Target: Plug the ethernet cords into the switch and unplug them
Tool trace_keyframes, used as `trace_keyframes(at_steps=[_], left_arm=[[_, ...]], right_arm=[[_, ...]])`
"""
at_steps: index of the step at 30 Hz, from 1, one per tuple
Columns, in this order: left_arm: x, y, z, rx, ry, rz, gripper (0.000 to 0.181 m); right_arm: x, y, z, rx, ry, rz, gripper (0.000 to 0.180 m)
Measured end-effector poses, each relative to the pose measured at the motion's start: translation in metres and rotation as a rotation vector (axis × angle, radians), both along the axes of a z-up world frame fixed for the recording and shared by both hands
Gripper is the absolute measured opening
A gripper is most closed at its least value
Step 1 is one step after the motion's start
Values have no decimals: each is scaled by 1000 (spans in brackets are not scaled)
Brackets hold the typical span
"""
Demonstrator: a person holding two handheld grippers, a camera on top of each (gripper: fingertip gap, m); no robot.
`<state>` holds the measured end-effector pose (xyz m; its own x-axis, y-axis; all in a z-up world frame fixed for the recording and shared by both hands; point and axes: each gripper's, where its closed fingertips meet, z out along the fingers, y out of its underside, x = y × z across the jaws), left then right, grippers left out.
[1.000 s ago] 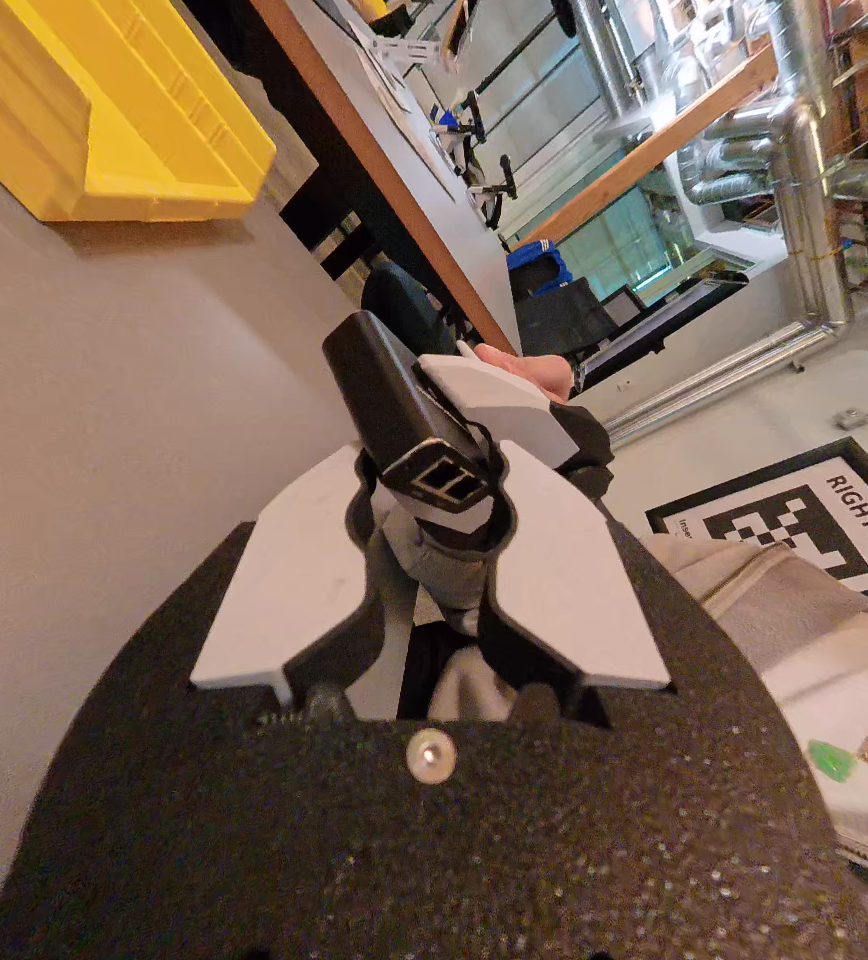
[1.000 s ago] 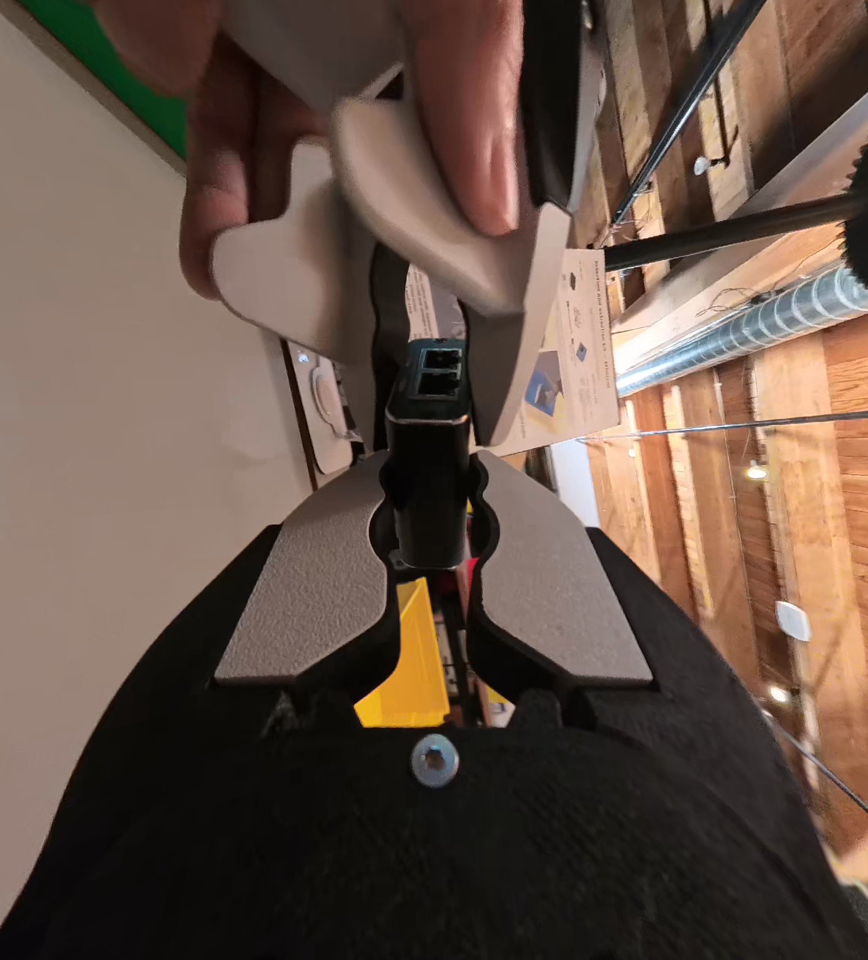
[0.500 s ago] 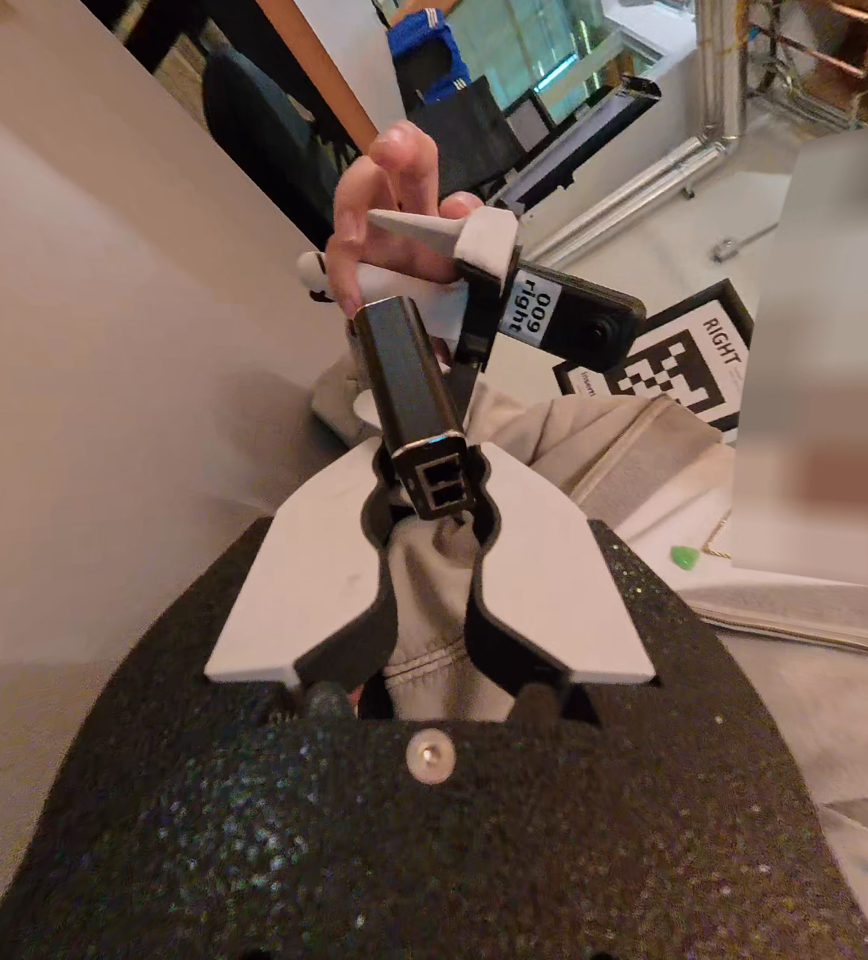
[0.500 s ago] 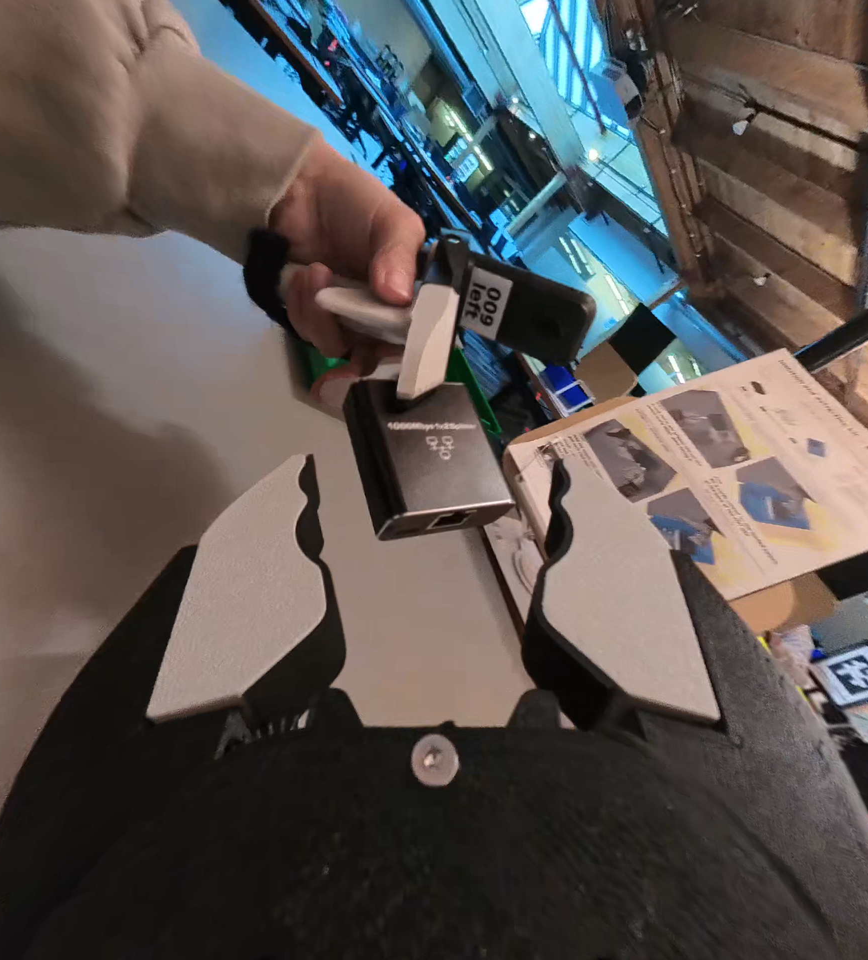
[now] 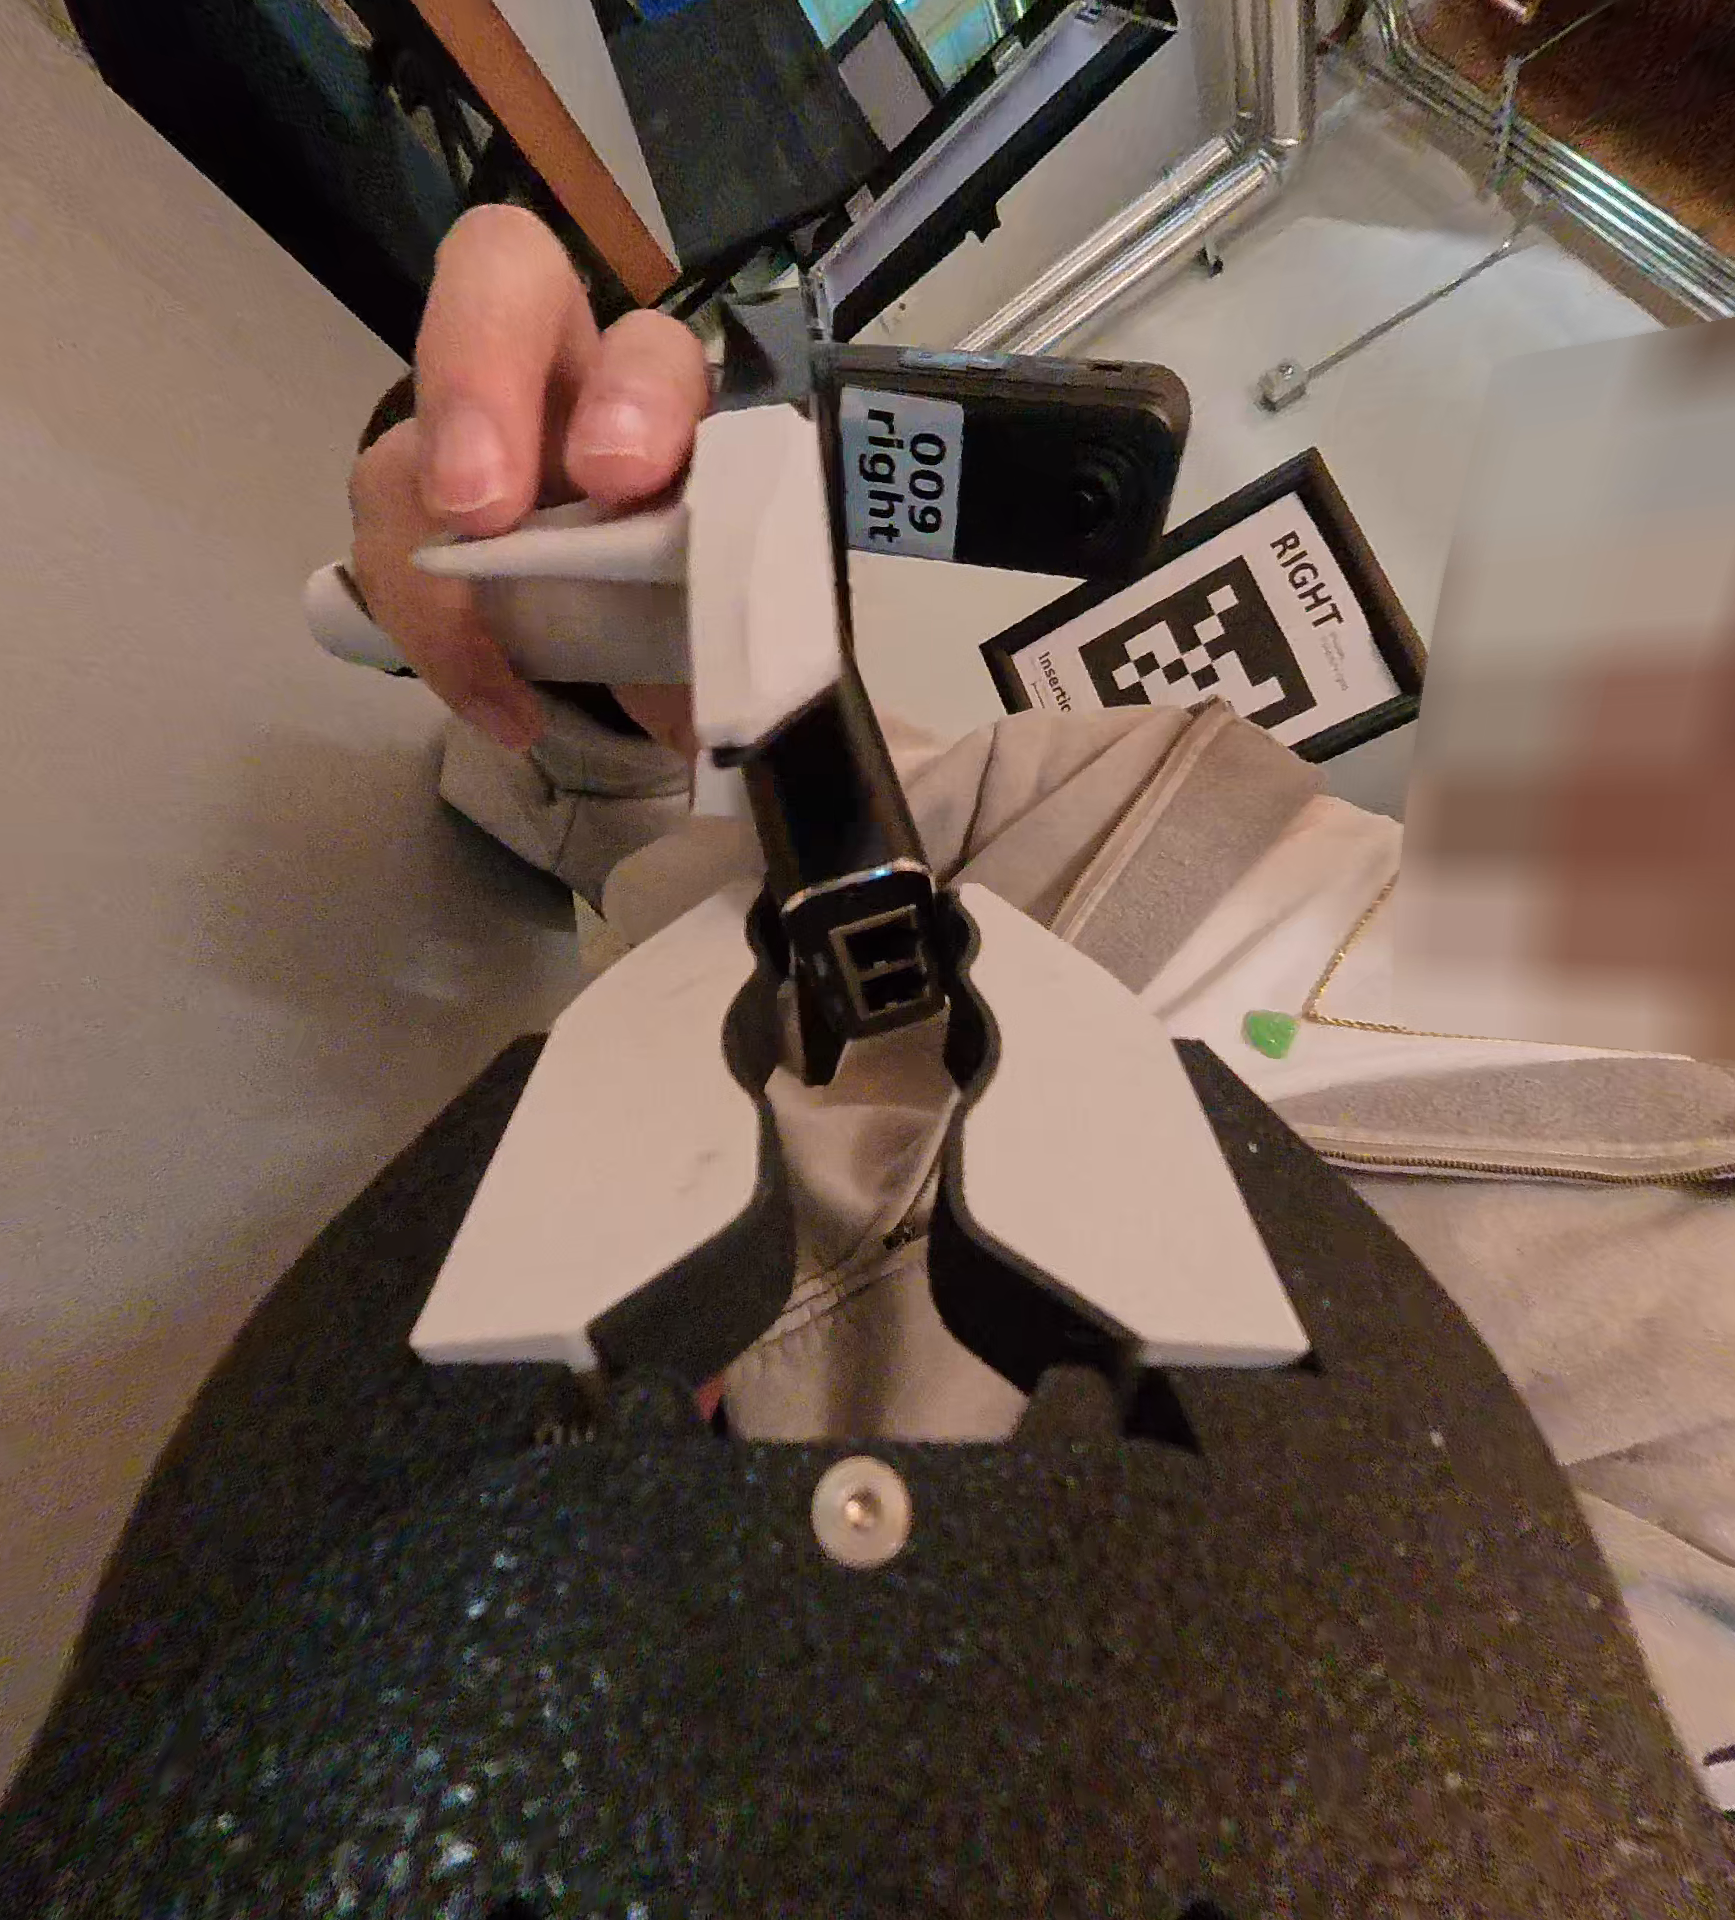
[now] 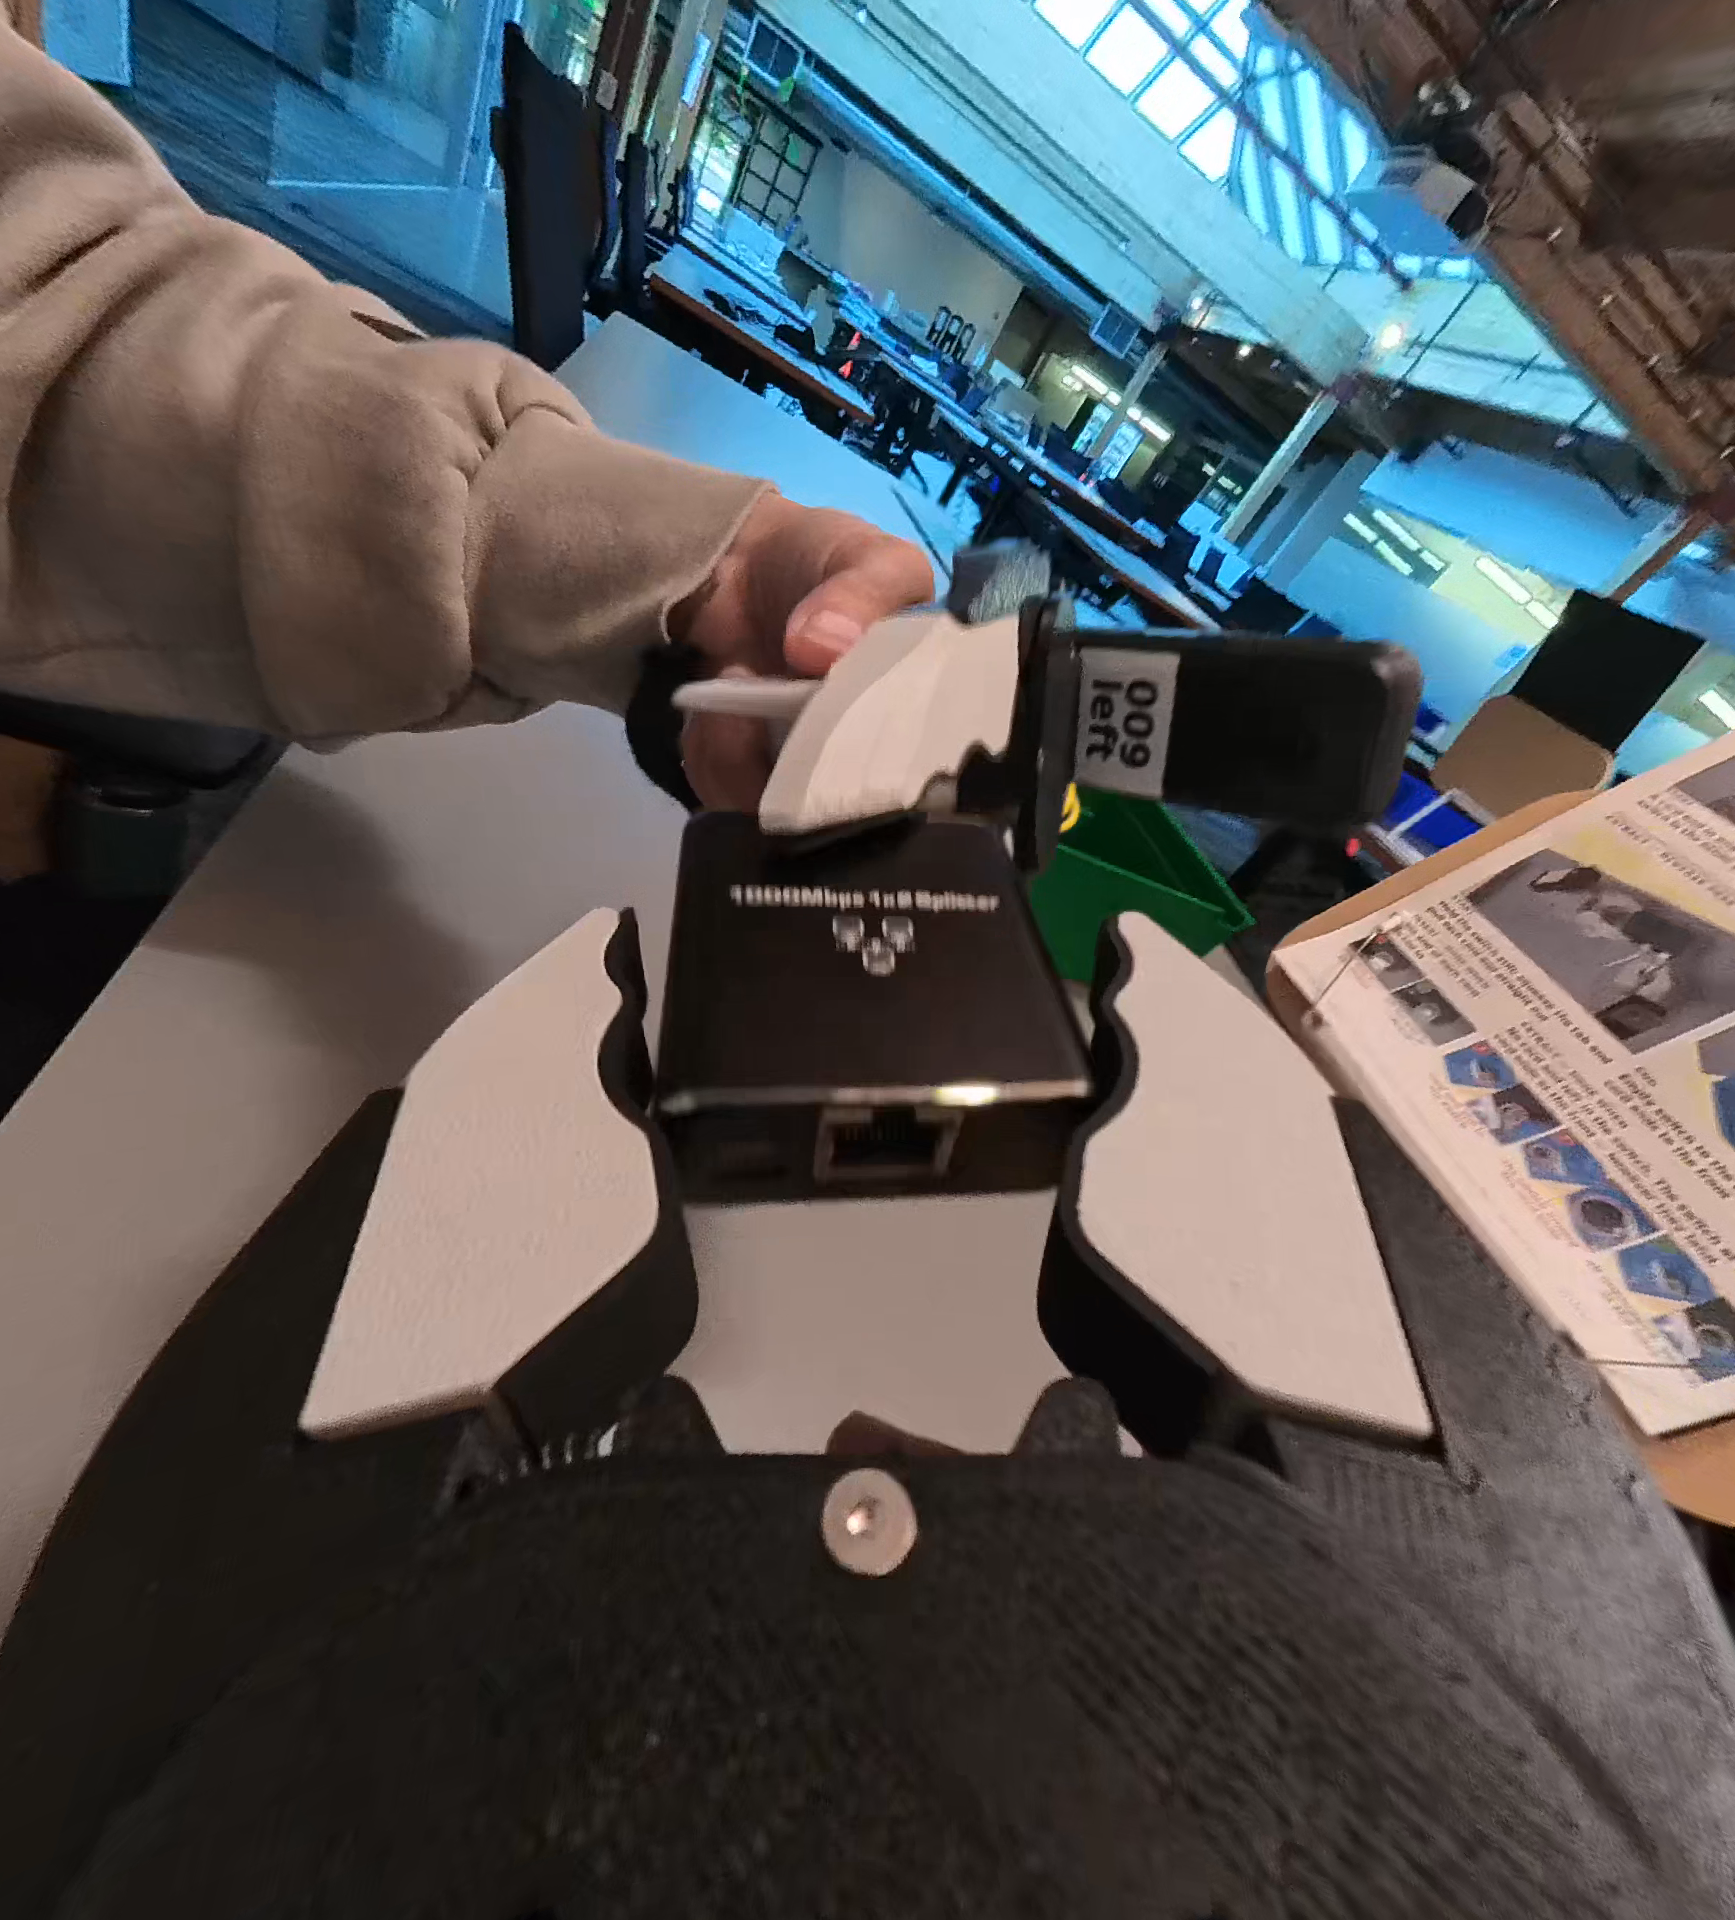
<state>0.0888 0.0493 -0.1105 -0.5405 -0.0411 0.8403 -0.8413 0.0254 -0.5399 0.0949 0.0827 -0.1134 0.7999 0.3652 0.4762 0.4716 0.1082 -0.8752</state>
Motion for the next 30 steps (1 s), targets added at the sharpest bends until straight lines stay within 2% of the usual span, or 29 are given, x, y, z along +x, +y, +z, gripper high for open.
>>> trace_keyframes(at_steps=[14,17,19,22,24,27,30], left_arm=[[1,1,9,-61,10,50,27],[6,7,6,-9,-40,131,28],[16,19,8,13,-83,244,30],[21,45,22,6,-150,408,33],[18,67,23,80,-216,505,33],[12,123,13,336,-271,670,40],[1,209,-5,697,-309,806,43]], right_arm=[[-6,0,11,13,136,48,79],[-4,4,8,-7,153,43,79],[0,4,9,-5,207,56,79],[14,3,11,-2,265,33,79],[24,2,10,-3,279,5,79],[36,-4,16,27,347,0,79],[47,-8,16,28,381,-5,78]])
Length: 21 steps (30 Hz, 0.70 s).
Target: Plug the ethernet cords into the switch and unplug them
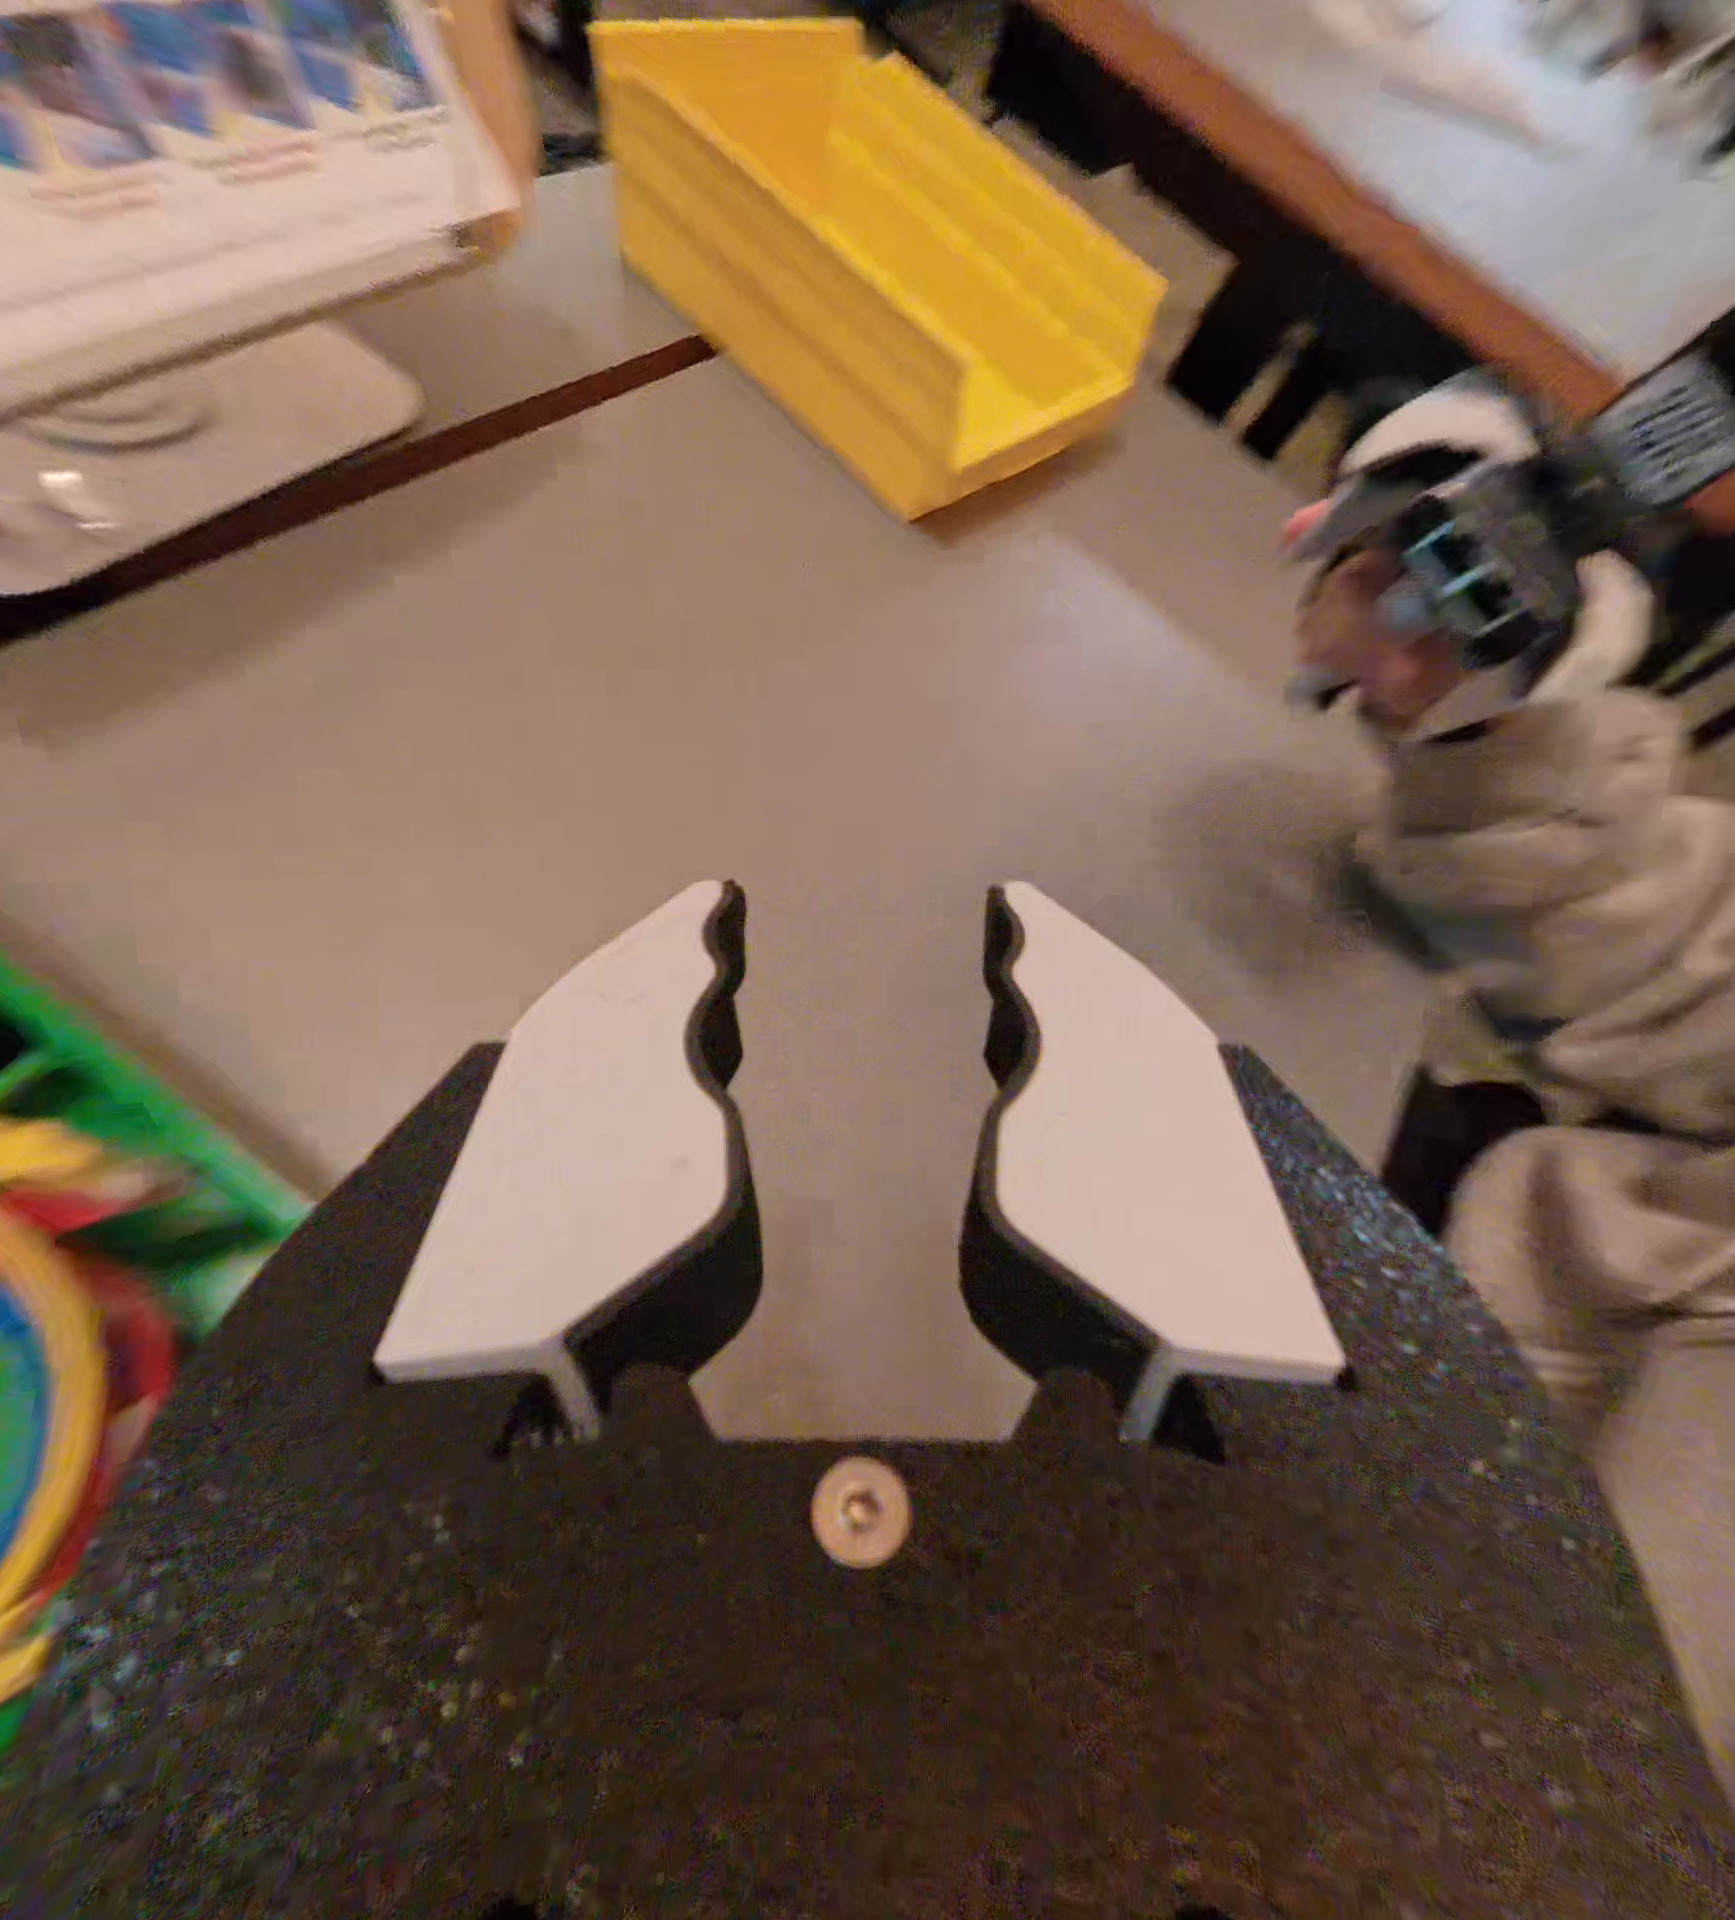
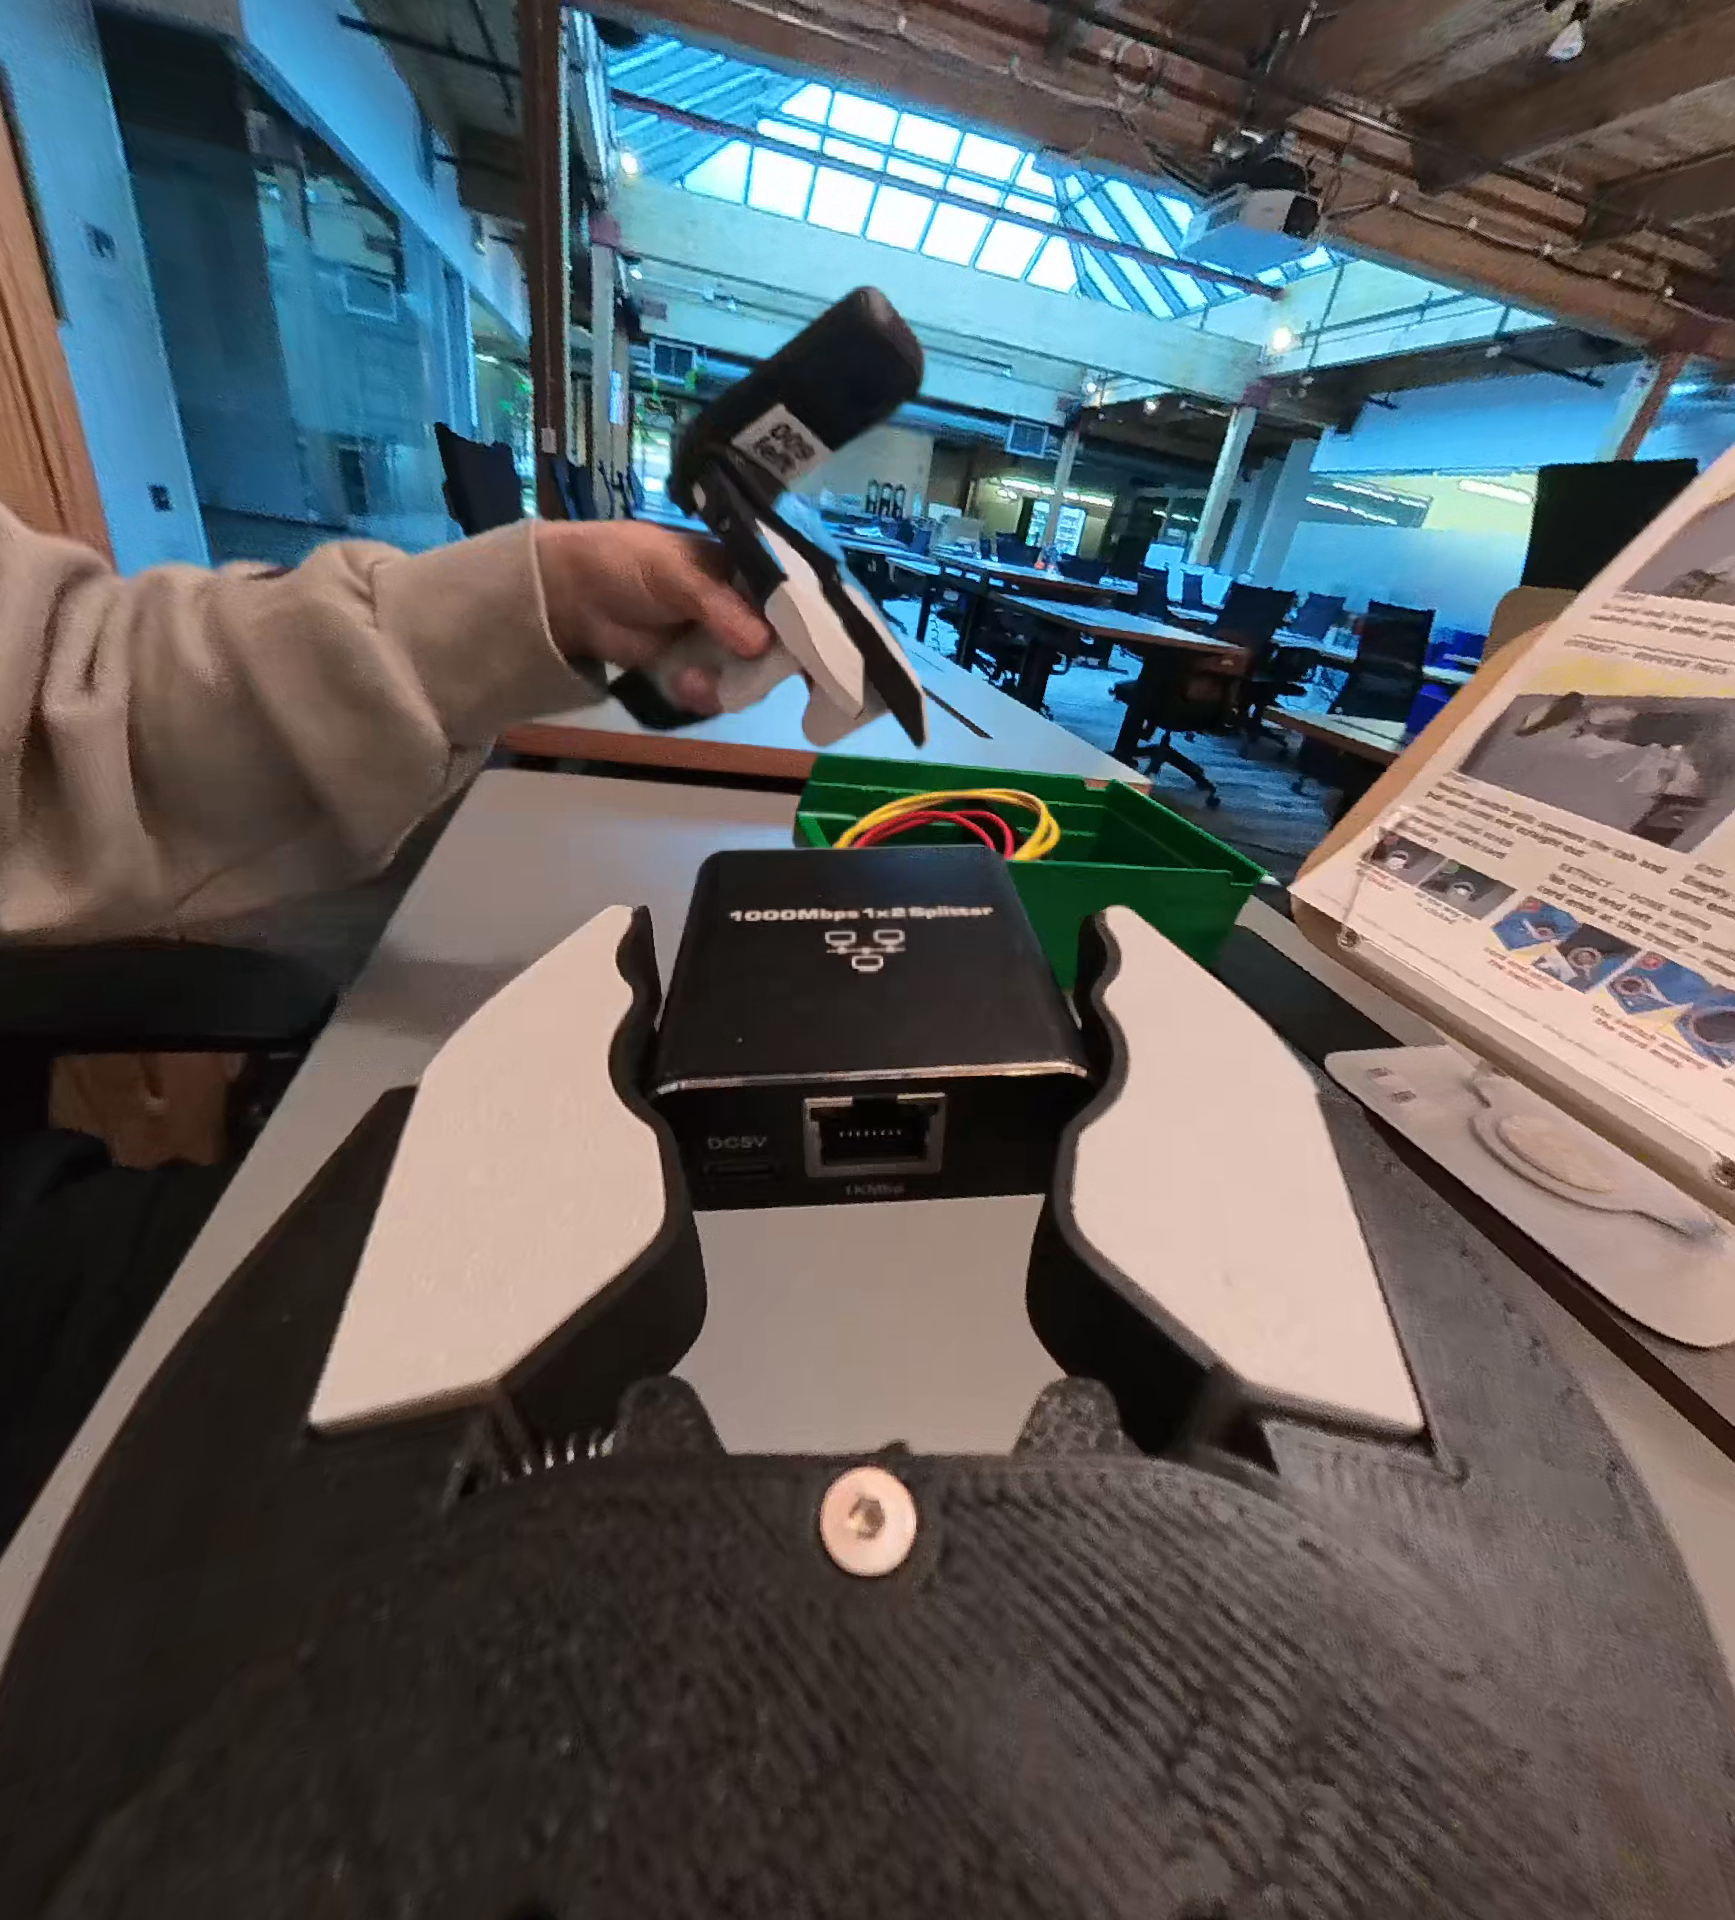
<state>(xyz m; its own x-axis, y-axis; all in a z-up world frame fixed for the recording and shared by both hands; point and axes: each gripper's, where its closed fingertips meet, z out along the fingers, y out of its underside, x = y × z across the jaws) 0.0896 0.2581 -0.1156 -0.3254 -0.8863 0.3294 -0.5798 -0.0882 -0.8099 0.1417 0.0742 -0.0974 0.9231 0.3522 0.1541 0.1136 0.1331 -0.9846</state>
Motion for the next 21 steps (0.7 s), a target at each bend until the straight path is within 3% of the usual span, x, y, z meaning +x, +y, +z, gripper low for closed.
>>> trace_keyframes(at_steps=[4,8,14,19,21], left_arm=[[-34,123,-41,367,196,155,48],[-79,185,-85,533,383,45,48],[-97,208,-133,674,408,-119,47],[-90,207,-149,582,420,-154,50],[-88,204,-152,511,436,-166,36]], right_arm=[[7,-5,0,-4,10,0,78],[12,-10,2,10,16,1,78],[18,-14,5,17,45,-14,78],[13,-15,2,2,63,6,75],[12,-19,3,37,41,-3,38]])
